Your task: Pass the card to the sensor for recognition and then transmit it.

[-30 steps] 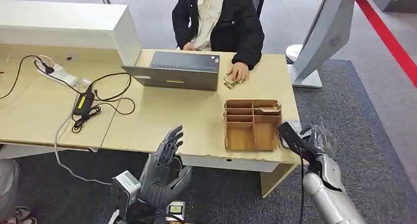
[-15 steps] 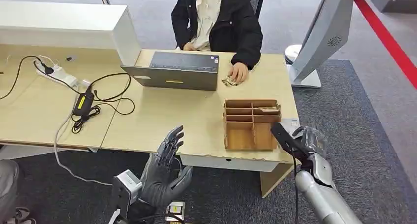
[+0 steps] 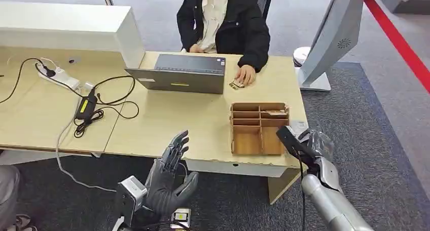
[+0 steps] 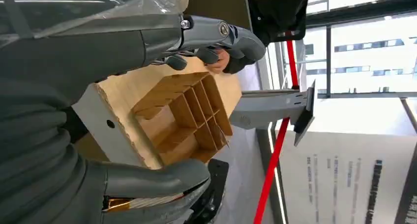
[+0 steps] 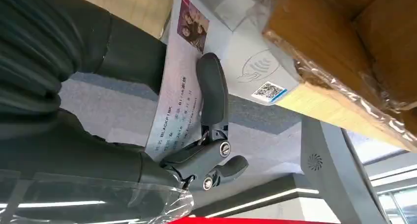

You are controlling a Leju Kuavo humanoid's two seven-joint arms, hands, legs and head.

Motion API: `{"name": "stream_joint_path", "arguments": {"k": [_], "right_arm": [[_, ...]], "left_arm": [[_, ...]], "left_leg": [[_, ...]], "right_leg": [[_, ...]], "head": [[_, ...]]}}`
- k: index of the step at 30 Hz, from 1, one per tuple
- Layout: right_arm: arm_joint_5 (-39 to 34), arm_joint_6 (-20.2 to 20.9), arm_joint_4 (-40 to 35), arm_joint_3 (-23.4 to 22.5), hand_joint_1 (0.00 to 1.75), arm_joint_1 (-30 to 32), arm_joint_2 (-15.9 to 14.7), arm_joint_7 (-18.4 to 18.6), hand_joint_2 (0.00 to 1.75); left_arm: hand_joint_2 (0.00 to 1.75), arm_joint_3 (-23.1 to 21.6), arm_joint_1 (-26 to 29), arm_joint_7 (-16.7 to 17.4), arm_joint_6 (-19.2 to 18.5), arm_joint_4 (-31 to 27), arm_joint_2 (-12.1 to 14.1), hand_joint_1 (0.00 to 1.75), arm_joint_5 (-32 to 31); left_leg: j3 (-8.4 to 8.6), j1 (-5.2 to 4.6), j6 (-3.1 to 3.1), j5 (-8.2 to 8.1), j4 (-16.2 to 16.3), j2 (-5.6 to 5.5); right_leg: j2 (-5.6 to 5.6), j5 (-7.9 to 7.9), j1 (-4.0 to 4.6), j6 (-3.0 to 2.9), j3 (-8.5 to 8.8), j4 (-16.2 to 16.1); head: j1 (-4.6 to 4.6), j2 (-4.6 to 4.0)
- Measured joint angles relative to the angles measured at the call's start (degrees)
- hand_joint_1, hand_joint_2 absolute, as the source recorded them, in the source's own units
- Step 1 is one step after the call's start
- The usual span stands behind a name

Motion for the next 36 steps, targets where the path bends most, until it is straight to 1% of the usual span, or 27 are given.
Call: {"name": "stream_joint_path", "arguments": {"k": [5, 10, 21, 24, 26, 32, 36], "right_arm": [[-0.4, -0.3, 0.0, 0.7, 1.75, -1.9, -0.1, -0.1, 1.75], [1.9, 0.6, -1.4, 1.8, 1.75, -4.6, -0.3, 0.9, 1.75], [2.4, 0.8, -1.7, 2.0, 1.75, -5.2, -0.4, 0.9, 1.75], [4.7, 1.4, -5.0, 3.3, 1.75, -10.8, -0.6, 0.9, 1.75], [7.7, 3.4, -8.5, 4.8, 1.75, -14.3, -0.7, 1.4, 1.75], [10.0, 4.6, -10.4, 6.3, 1.75, -15.9, -0.2, 1.1, 1.75], [12.4, 7.0, -11.3, 7.9, 1.75, -17.3, 1.0, 0.1, 1.75]], "left_arm": [[1.75, 0.0, -0.3, 0.2, 0.0, 0.0, 0.0, 0.0, 0.2], [1.75, 0.0, -0.5, -0.3, 0.0, 0.3, 0.0, 0.0, 0.1], [1.75, 0.0, -0.6, -0.4, 0.0, 0.4, 0.0, 0.0, 0.2], [1.75, -0.1, -1.1, -1.0, 0.8, 1.5, 0.0, 0.0, 0.2], [1.75, -0.2, -1.7, -1.9, 1.4, 2.1, -0.3, 0.0, 0.5], [1.75, -0.5, -2.2, -2.1, 1.8, 2.4, -0.4, 0.0, 0.9], [1.75, -0.8, -2.6, -2.2, 0.7, 2.9, -0.6, 0.0, 1.6]], "left_leg": [[-0.02, 0.0, 0.01, 0.02, 0.0, 0.01], [-0.13, -0.01, 0.02, 0.05, 0.0, 0.0], [-0.13, -0.01, 0.02, 0.05, 0.0, 0.01], [-0.18, -0.01, 0.01, 0.04, 0.0, 0.01], [-0.19, -0.01, 0.01, 0.05, 0.0, 0.0], [-0.21, 0.0, 0.01, 0.05, 0.0, -0.01], [-0.22, 0.0, 0.01, 0.05, 0.0, -0.01]], "right_leg": [[0.0, 0.02, -0.01, 0.02, -0.01, 0.0], [0.0, 0.06, -0.02, 0.03, -0.13, 0.0], [0.01, 0.06, -0.01, 0.03, -0.13, 0.0], [0.0, 0.04, -0.01, 0.04, -0.18, 0.0], [0.0, 0.04, -0.01, 0.04, -0.17, 0.0], [0.0, 0.04, -0.01, 0.04, -0.18, 0.1], [0.0, 0.04, -0.01, 0.04, -0.22, 0.1]], "head": [[0.0, 0.0], [0.0, 0.0], [0.0, 0.0], [0.0, 0.0], [0.0, 0.0], [0.0, 0.0], [0.0, 0.0]]}}
